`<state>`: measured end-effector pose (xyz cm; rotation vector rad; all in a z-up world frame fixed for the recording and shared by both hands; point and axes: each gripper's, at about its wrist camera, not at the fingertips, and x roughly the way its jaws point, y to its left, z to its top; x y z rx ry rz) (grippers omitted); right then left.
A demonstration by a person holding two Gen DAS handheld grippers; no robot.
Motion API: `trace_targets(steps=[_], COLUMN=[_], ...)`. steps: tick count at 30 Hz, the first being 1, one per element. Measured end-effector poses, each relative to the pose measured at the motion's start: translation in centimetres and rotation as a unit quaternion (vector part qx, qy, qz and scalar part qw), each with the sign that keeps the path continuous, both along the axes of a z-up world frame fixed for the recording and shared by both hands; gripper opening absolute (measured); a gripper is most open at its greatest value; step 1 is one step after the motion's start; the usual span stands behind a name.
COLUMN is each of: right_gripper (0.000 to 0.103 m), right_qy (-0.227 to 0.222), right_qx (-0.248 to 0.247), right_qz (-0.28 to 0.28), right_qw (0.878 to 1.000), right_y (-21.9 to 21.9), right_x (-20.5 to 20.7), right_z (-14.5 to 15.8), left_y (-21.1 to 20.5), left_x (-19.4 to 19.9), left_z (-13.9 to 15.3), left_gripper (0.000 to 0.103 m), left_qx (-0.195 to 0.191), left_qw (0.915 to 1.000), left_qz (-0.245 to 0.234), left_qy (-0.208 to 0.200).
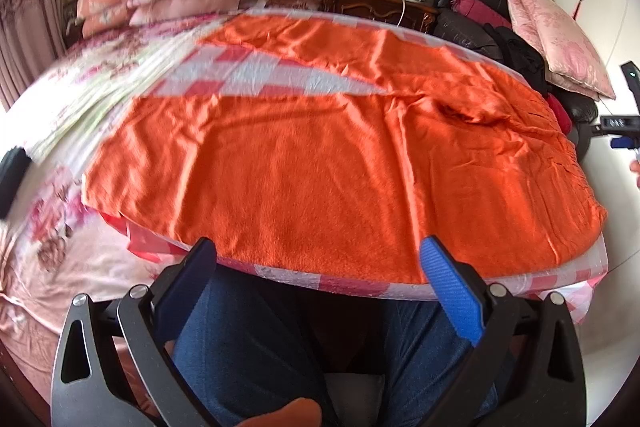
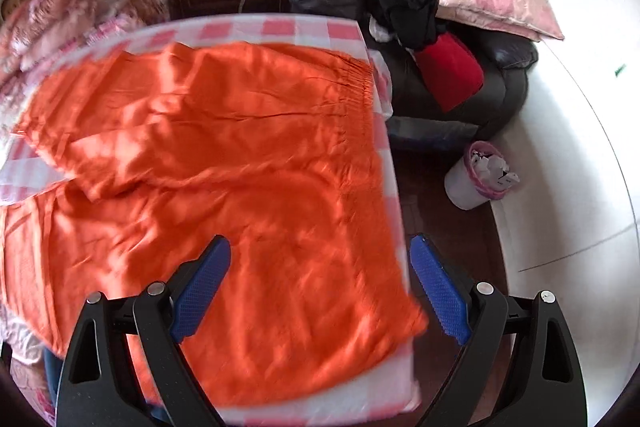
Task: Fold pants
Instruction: 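Grasp the pant leg hem with the left tool while the right tool grasps the waistband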
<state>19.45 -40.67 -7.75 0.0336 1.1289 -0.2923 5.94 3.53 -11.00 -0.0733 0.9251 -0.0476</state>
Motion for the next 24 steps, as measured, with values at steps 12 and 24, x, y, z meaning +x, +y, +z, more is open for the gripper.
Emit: trace_targets(steps=[12, 24], right_gripper=[0.088, 0.088], right_qy=[0.084, 0.109], right_qx=[0.211, 0.037], right_qz=[-0.141, 0.004], right_qw=[0.964, 0.993], right_y=[-10.4, -5.3], right_x=[21.1, 27.1], right_z=[-4.7, -4.4], left_y=[4.2, 6.5], left_x=[4.1, 9.0], left_z=[-3.0, -2.3], left_gripper=[0.101, 0.101], left_qx=[-0.001, 0.009], left_qw=[0.9949, 0.9931], left_qz=[0.074, 0.097], left_qy=[0.069, 0.066])
